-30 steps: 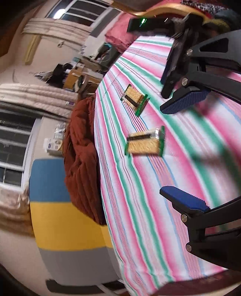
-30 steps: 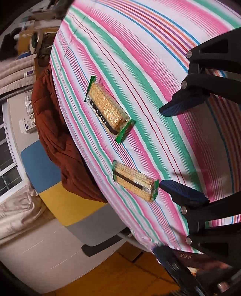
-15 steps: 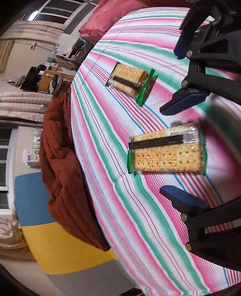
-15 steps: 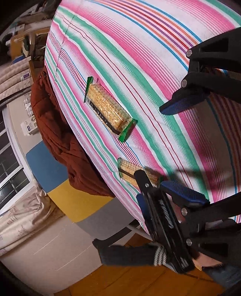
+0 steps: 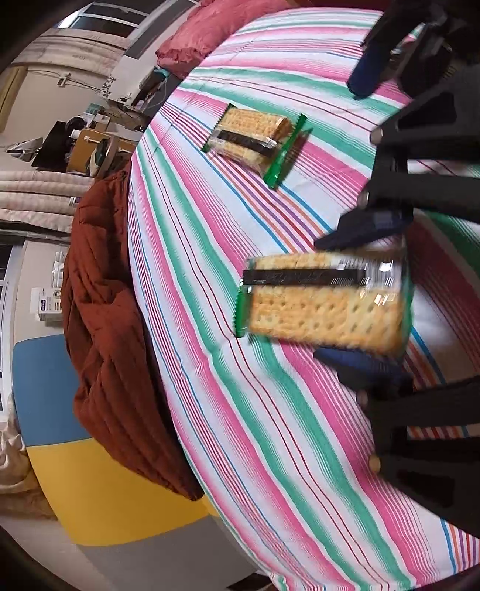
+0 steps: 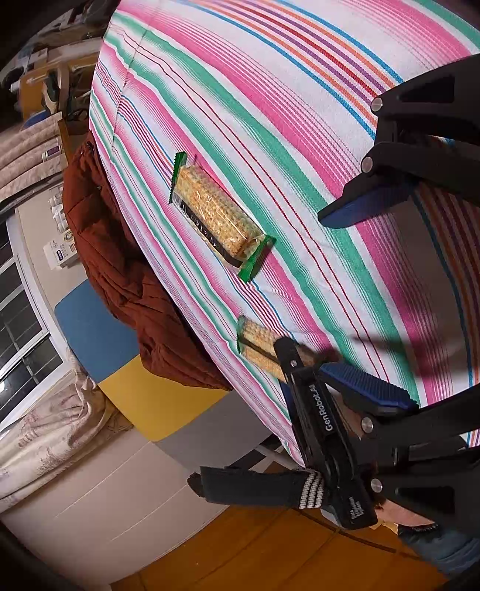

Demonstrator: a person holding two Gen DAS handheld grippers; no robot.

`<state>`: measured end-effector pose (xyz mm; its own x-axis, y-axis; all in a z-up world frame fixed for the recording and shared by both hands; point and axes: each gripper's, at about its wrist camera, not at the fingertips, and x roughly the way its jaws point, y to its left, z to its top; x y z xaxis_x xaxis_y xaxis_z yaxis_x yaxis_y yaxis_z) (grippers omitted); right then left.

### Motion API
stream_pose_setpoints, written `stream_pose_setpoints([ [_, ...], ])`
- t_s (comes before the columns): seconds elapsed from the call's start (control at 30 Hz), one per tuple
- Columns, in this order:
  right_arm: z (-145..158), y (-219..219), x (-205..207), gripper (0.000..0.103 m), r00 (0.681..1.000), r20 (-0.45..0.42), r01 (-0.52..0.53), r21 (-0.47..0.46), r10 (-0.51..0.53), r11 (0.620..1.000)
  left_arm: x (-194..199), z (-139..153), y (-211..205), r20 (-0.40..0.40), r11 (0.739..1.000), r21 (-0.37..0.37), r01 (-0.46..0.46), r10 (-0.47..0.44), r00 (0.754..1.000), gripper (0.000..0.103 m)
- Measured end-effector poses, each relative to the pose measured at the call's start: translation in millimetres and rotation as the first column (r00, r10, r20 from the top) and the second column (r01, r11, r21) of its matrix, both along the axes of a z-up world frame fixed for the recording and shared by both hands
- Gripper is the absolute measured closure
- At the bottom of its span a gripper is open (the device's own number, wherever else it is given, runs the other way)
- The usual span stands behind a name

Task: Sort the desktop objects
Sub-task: 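Grasp the long green cracker pack with the left tool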

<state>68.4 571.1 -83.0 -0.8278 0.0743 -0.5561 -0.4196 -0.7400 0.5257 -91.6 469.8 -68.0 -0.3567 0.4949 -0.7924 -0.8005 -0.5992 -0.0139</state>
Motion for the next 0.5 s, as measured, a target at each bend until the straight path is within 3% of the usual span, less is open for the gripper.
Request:
stream_pose_setpoints([
  [0.3,1.6,2.2,-0.3,0.027,1.000,0.017,0.014,-0.007,-0.014,1.000,6.3,4.0,-72.8,0.032,0.990,0.026,-0.135,0.134,0.990,0.055],
  [0.5,9.5,20.7,-9.8,0.027,0.981,0.106,0.162,0.033,-0.165,0.986,25.4,6.3,-137.8,0.035,0.975,0.043,-0.219,0.218,0.975,0.055],
])
